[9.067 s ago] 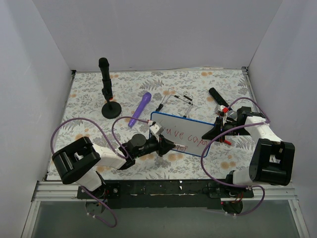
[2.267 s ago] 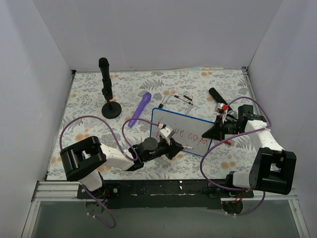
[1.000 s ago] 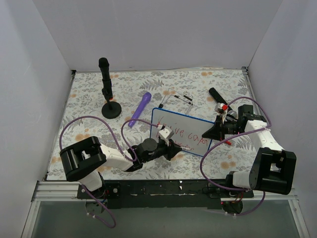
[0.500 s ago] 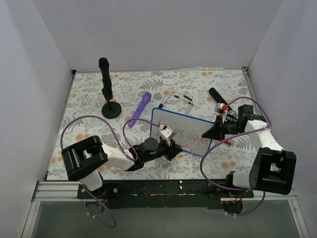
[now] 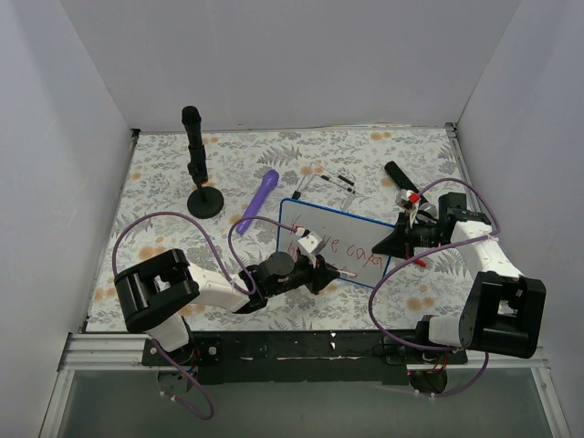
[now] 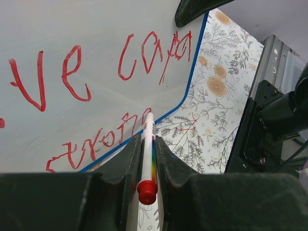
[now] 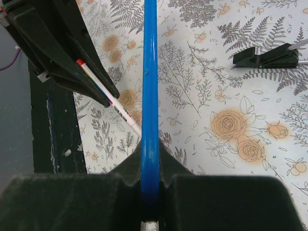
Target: Write a sentence on the whiteboard
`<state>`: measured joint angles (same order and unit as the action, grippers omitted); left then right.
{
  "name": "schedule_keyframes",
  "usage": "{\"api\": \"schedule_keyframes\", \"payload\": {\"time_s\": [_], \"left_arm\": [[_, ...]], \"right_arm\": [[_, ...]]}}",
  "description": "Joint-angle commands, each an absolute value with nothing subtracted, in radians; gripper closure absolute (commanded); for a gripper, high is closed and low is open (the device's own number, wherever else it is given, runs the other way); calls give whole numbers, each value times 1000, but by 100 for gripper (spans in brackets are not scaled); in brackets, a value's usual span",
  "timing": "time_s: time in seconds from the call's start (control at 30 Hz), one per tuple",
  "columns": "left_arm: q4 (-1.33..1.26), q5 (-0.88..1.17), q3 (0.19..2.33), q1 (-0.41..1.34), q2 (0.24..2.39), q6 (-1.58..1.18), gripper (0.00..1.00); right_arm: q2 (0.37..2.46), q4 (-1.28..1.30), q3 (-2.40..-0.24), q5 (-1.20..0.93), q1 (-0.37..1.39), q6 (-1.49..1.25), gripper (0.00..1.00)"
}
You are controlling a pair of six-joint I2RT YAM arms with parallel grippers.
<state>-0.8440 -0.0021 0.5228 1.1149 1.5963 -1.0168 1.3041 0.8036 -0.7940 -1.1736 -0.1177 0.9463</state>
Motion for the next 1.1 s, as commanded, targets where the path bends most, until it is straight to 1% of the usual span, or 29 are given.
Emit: {"api": "schedule_keyframes", "payload": {"time_s": [0.0, 1.07], "left_arm": [[-845, -17, 545, 1108, 1574, -994, 100], [-813, -15, 494, 1098, 1618, -1009, 100]], "right_arm": [[1302, 781, -792, -1029, -123, 974, 99], [1298, 776, -788, -1026, -123, 971, 99]]}}
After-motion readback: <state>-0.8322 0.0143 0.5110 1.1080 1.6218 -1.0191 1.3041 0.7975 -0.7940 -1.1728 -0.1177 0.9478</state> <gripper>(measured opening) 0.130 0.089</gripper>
